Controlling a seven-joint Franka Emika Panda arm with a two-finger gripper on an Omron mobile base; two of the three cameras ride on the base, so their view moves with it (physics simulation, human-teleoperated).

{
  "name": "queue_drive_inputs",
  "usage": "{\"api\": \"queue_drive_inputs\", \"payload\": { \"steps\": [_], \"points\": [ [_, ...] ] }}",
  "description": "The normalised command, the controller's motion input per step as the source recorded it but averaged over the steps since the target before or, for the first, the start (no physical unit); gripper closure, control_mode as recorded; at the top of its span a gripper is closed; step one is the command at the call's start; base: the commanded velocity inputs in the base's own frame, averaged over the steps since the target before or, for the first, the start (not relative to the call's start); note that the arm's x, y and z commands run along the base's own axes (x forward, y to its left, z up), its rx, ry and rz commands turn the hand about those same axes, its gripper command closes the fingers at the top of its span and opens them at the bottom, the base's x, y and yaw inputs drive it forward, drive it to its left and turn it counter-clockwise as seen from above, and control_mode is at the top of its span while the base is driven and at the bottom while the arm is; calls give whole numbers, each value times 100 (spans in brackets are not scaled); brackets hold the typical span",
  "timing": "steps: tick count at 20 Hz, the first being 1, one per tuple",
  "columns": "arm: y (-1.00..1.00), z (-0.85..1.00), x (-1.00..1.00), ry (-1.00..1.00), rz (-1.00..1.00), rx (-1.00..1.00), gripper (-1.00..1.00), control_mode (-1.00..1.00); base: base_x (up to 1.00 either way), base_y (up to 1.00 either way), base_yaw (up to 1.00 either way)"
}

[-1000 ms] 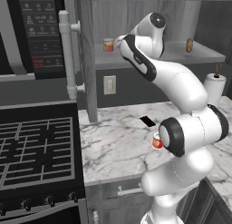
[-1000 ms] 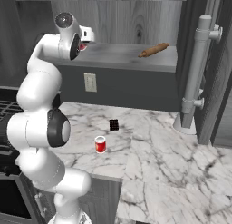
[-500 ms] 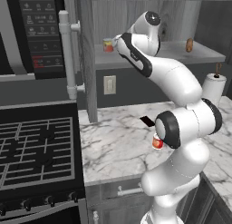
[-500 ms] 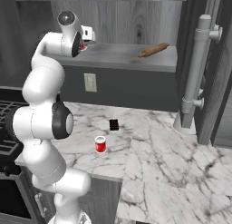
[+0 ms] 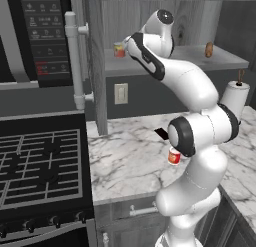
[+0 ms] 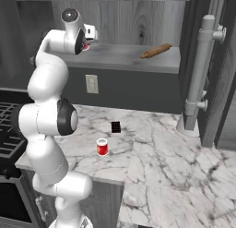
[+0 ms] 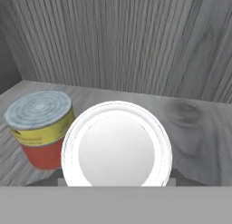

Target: Pick the cans from the counter and place them in their designated side in the cabinet.

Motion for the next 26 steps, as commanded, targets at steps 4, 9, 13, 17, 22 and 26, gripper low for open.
{"api": "queue_drive_inputs", "payload": {
  "steps": [4, 9, 13, 17, 22, 26],
  "points": [
    [0, -13, 8, 1, 1, -1, -100, -100, 0, 0, 0],
    [0, -2, 10, 0, 1, 0, -100, -100, 0, 0, 0],
    [0, 0, 18, -1, 3, 0, -100, -100, 0, 0, 0],
    [0, 0, 20, -2, 4, 0, -100, -100, 0, 0, 0],
    [0, 0, 37, -1, 4, 0, -100, -100, 0, 0, 0],
    [0, 0, 38, -1, 4, 0, -100, -100, 0, 0, 0]
  ]
}}
